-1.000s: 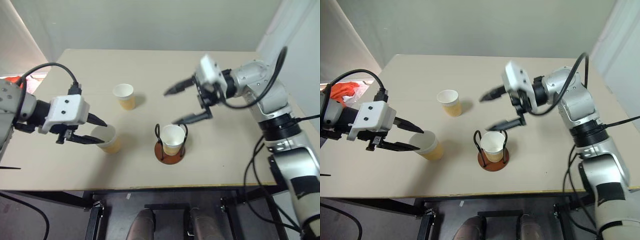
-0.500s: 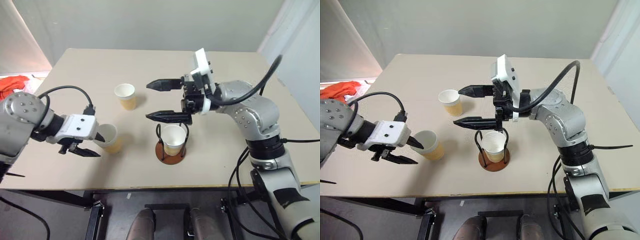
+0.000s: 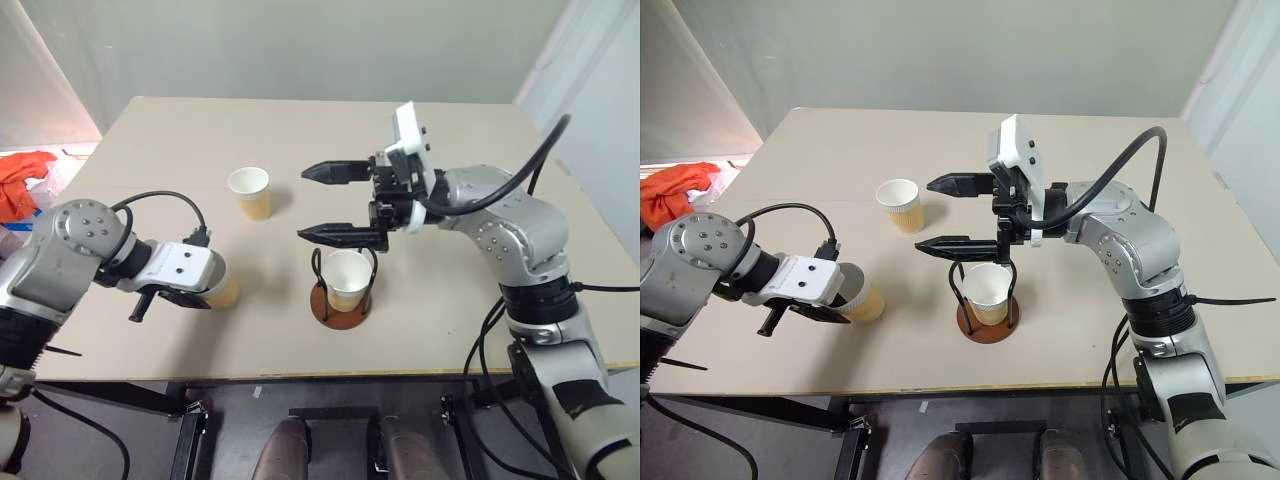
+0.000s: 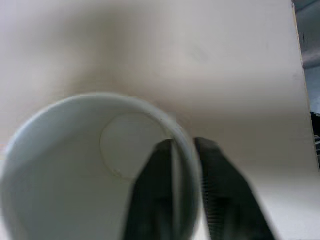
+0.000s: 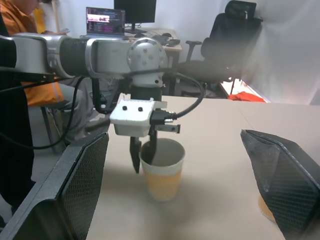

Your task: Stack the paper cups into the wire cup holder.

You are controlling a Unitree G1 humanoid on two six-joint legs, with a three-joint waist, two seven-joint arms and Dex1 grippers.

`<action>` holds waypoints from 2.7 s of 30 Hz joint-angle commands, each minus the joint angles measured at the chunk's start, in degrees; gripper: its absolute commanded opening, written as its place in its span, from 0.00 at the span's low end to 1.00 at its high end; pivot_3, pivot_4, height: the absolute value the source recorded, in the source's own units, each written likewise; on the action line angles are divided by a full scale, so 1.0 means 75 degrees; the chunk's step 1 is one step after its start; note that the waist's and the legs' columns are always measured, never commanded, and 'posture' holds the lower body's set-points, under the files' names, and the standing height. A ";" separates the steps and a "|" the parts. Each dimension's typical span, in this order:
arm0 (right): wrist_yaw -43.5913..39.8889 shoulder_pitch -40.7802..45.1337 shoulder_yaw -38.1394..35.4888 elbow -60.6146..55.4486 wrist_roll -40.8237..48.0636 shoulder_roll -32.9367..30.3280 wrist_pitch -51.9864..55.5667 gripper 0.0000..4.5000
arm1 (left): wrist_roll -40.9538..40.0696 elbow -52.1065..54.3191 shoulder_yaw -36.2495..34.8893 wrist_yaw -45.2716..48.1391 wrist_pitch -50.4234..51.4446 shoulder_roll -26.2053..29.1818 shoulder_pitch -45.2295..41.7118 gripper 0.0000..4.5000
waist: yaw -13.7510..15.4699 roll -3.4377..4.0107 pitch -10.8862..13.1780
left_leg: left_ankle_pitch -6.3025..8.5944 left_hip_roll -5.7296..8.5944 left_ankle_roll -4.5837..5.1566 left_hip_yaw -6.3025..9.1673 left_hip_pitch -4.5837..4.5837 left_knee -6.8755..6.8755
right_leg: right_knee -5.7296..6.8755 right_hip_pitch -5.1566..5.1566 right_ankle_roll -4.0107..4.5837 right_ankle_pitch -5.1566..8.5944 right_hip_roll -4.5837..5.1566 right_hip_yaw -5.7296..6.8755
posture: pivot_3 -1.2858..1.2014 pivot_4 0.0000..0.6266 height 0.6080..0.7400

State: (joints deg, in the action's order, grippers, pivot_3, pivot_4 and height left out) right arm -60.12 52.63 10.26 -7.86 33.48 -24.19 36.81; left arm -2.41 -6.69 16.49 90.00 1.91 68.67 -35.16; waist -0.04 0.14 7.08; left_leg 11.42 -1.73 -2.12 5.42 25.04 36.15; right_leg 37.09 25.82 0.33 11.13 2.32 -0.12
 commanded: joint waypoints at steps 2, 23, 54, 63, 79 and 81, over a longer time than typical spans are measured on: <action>-0.0151 -0.0019 -0.0291 -0.0419 0.0156 -0.0275 0.0017 1.00 | -0.0266 0.0185 0.0066 0.0333 -0.0102 0.0095 -0.0225 0.01 | 0.0005 0.0000 0.0000 | -0.0001 0.0000 0.0000 0.0000 0.0000 0.0001 | 0.0001 0.0000 -0.0001 0.0000 0.0000 0.0000 | 0.52 0.24 1.00; -0.1074 -0.5257 -0.6252 -0.2283 0.2166 -0.3759 -0.0377 1.00 | -0.5498 -0.0538 0.4032 0.0333 -0.0582 -0.0115 -0.6640 0.01 | 0.0092 -0.0015 -0.0009 | 0.0016 0.0013 0.0009 -0.0029 -0.0012 0.0040 | -0.0049 -0.0122 -0.0177 0.0017 -0.0001 -0.0034 | 0.52 0.24 1.00; 0.0405 -0.6698 -0.6988 -0.4140 0.3842 -0.4312 0.0250 1.00 | -0.5529 -0.2489 0.7427 0.0333 -0.3824 -0.3038 -0.8095 0.01 | 0.0382 0.0005 -0.0001 | 0.0198 0.0106 0.0103 -0.0001 0.0105 0.0290 | -0.0157 -0.0176 -0.0459 0.0034 0.0049 -0.0061 | 0.52 0.24 1.00; 0.0645 -0.7080 -0.7131 -0.4383 0.4002 -0.4261 0.0168 1.00 | -0.4666 -0.3418 0.6951 0.0333 -0.4203 -0.3814 -0.7882 0.01 | 0.0396 0.0009 -0.0003 | 0.0231 0.0111 0.0174 -0.0005 0.0101 0.0323 | -0.0146 -0.0187 -0.0486 0.0015 0.0051 -0.0065 | 0.52 0.24 1.00; 0.0673 -0.6442 -0.6176 -0.3971 0.3775 -0.4358 -0.0069 1.00 | -0.2429 -0.6573 0.4230 0.0050 -0.4181 -0.4694 -0.7728 0.55 | 0.0400 0.0017 -0.0007 | 0.0234 0.0139 0.0230 -0.0038 0.0099 0.0379 | -0.0160 -0.0203 -0.0516 -0.0001 0.0036 -0.0167 | 0.52 0.24 1.00; 0.0660 -0.6174 -0.5761 -0.3907 0.3710 -0.4322 -0.0120 1.00 | -0.1751 -0.7557 0.3719 -0.0859 -0.4212 -0.4591 -0.7713 0.55 | 0.0338 0.0019 -0.0007 | 0.0234 0.0138 0.0230 -0.0051 0.0086 0.0378 | -0.0159 -0.0202 -0.0522 0.0000 0.0030 -0.0183 | 0.52 0.24 1.00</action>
State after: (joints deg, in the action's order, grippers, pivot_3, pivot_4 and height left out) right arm -55.12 4.78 -34.26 -37.21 61.51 -56.27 37.15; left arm -19.50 -58.41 48.37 87.99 -29.50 33.15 -92.09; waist 2.50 0.28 7.03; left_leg 13.17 -0.70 -0.40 4.97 25.62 38.96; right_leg 35.90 24.31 -3.62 11.14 2.52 -1.57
